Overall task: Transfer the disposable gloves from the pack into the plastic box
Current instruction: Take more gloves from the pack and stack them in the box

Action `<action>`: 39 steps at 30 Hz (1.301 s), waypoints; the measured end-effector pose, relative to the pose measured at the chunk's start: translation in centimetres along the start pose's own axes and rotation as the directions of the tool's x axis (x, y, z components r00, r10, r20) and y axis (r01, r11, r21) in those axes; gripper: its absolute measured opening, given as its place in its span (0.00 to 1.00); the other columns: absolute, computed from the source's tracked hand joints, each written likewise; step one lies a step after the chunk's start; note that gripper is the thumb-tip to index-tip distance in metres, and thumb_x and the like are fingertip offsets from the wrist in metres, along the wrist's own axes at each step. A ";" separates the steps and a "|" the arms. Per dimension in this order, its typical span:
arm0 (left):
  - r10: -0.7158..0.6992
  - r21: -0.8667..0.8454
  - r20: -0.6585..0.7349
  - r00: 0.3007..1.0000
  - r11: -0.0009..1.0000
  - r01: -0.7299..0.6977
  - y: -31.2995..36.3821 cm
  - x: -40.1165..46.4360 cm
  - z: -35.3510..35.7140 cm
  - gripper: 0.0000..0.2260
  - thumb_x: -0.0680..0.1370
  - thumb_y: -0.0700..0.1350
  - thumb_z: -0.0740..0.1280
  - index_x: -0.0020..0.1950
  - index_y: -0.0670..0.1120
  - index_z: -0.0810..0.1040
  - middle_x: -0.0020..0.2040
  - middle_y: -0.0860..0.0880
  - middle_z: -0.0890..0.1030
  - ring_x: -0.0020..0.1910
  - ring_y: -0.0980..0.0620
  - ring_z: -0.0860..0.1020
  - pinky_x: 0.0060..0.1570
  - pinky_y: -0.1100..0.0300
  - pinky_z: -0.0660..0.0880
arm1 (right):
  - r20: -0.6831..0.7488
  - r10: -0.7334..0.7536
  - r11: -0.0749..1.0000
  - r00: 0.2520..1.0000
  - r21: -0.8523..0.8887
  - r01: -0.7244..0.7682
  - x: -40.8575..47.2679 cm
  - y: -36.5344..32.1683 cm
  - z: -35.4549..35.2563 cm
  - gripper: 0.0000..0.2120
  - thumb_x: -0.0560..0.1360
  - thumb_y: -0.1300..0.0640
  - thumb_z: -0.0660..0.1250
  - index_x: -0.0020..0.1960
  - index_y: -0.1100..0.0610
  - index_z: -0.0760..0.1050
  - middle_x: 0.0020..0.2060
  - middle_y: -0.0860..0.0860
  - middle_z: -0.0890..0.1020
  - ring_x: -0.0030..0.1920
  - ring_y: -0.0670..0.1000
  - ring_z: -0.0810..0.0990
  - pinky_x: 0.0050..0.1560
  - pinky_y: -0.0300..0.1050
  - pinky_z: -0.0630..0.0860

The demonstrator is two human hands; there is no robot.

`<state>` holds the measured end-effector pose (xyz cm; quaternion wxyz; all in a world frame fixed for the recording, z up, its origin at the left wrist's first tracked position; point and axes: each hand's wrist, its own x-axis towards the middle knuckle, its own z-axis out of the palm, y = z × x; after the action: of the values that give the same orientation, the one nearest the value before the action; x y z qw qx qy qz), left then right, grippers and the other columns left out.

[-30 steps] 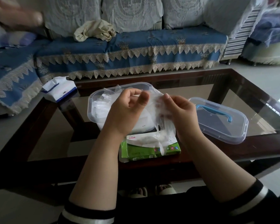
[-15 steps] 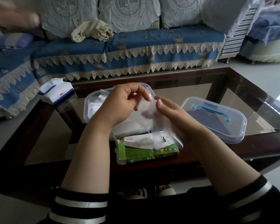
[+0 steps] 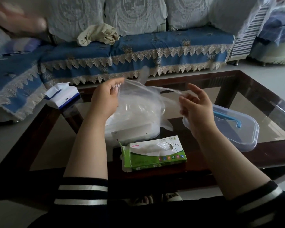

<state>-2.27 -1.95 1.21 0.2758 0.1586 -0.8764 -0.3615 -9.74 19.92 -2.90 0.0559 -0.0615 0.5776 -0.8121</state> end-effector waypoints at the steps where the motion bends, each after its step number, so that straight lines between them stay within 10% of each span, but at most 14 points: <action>1: -0.018 0.054 -0.020 1.000 0.998 0.019 -0.6 0.3 0.0 0.17 0.84 0.39 0.56 0.69 0.50 0.75 0.65 0.49 0.77 0.57 0.51 0.77 0.52 0.65 0.71 | -0.016 -0.017 0.998 1.000 -0.058 0.016 0.2 0.3 0.1 0.20 0.76 0.66 0.66 0.66 0.55 0.69 0.41 0.50 0.78 0.35 0.45 0.75 0.34 0.37 0.74; 7: -0.150 0.388 -0.043 0.988 0.909 0.155 -3.8 1.6 0.3 0.16 0.83 0.40 0.56 0.71 0.45 0.72 0.70 0.46 0.72 0.65 0.43 0.73 0.60 0.52 0.70 | 0.070 -0.079 0.954 0.994 -0.285 0.096 -0.1 1.5 1.0 0.16 0.77 0.63 0.65 0.63 0.54 0.69 0.43 0.51 0.78 0.35 0.44 0.76 0.36 0.34 0.77; 16: -0.345 0.723 0.116 0.931 0.672 0.158 -4.3 1.8 1.3 0.28 0.75 0.59 0.70 0.69 0.43 0.73 0.65 0.43 0.76 0.62 0.42 0.74 0.46 0.54 0.67 | 0.163 -0.047 0.886 0.986 -0.448 0.116 -0.1 2.6 1.8 0.15 0.77 0.60 0.66 0.63 0.56 0.71 0.44 0.51 0.80 0.37 0.46 0.79 0.38 0.37 0.77; 22: -0.360 0.868 0.127 0.924 0.491 0.072 -4.5 1.2 1.4 0.33 0.73 0.63 0.69 0.71 0.46 0.70 0.74 0.42 0.64 0.71 0.39 0.60 0.66 0.47 0.63 | 0.292 -0.071 0.703 0.954 -0.664 0.256 -0.2 3.1 1.8 0.06 0.75 0.50 0.69 0.47 0.52 0.76 0.38 0.48 0.80 0.38 0.47 0.79 0.42 0.43 0.79; 26: -0.311 0.814 0.072 0.948 0.567 0.124 -4.7 0.8 1.2 0.25 0.75 0.62 0.67 0.67 0.49 0.76 0.78 0.45 0.55 0.74 0.40 0.55 0.70 0.44 0.57 | 0.429 0.077 0.560 0.900 -0.766 0.317 -1.0 3.4 1.6 0.14 0.71 0.39 0.68 0.37 0.50 0.77 0.30 0.46 0.78 0.28 0.39 0.74 0.34 0.38 0.73; 39: 0.186 0.525 -0.119 0.975 0.846 -0.097 -1.5 -3.5 1.6 0.13 0.84 0.44 0.55 0.61 0.44 0.77 0.53 0.44 0.81 0.52 0.43 0.75 0.48 0.50 0.70 | 0.538 0.426 0.348 0.728 -0.840 0.417 -2.6 5.7 1.5 0.24 0.71 0.46 0.72 0.65 0.44 0.73 0.63 0.47 0.73 0.60 0.48 0.71 0.63 0.50 0.71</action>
<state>-0.35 -0.46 -2.09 0.3210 0.1908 -0.9244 -0.0779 -6.78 17.13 -7.92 0.2214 -0.3749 0.8668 -0.2430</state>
